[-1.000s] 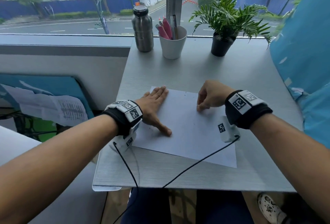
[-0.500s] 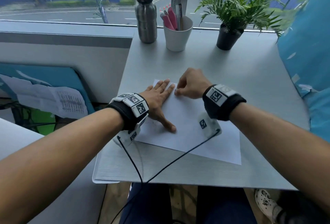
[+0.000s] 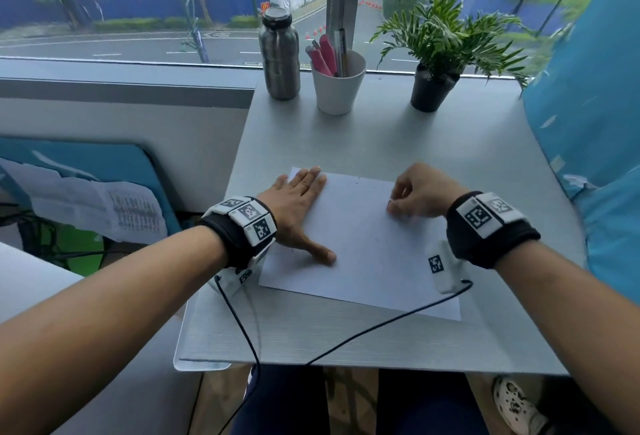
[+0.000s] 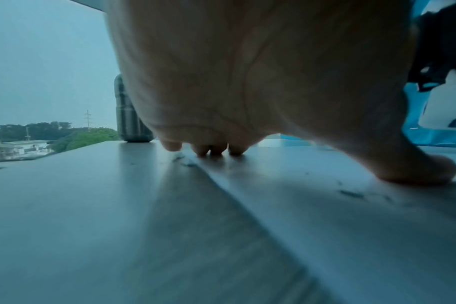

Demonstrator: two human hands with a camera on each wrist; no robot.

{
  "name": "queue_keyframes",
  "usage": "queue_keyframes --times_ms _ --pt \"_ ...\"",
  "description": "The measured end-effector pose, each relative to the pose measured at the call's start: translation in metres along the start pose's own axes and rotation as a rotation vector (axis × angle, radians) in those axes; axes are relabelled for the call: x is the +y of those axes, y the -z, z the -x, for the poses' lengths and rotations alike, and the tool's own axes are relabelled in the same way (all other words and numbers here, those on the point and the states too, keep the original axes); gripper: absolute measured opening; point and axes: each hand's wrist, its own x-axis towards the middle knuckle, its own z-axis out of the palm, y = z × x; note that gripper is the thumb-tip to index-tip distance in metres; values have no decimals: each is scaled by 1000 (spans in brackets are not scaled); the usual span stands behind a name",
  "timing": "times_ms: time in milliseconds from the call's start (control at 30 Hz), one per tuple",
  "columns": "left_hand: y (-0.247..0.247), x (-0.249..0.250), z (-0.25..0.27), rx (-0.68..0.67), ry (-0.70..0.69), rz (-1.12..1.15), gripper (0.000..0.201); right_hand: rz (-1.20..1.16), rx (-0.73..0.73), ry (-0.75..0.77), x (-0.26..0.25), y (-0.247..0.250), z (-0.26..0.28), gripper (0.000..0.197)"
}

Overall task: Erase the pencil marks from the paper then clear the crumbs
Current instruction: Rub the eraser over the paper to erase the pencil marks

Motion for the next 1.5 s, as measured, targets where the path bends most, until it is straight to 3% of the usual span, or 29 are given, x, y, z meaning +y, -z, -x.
queue_keyframes --times_ms 100,167,233,300,367,467,567,733,900,1000,1067,1233,1300,1500 --pt "9 6 2 4 147 -143 150 -44 -18 -29 12 -5 1 10" --pt "14 19 6 63 147 -156 140 -48 -6 -22 12 -5 -2 9" --pt "12 37 7 95 -45 -122 124 -44 -19 -22 10 -6 -4 8" --pt "4 57 7 33 -260 -72 110 -41 -32 -16 11 -6 -6 8" --pt "-6 67 4 -42 -343 -36 102 -46 -30 -7 13 -6 -6 10" --pt "-11 51 0 -12 -312 -14 93 -64 -17 -4 14 -7 -5 10" --pt "-9 16 3 15 -166 21 90 -84 -20 -10 14 -7 -4 10" --pt "-6 -19 17 -15 42 66 98 -83 -32 -29 13 -6 -4 9" --pt "-6 -11 22 40 256 -2 112 -103 -64 -47 21 -2 0 10" --pt "-4 6 24 79 70 -43 107 -95 -88 -31 27 0 7 11" --pt "0 10 22 30 -63 -38 109 -86 -97 -36 28 1 9 11" --pt "-1 -7 21 -35 -8 -39 130 61 -61 -35 11 2 12 6" --pt "-4 -8 24 -26 1 -56 132 122 0 55 -8 -2 15 3" --pt "-8 -10 27 -29 11 -17 148 15 79 336 -78 -23 -8 6"
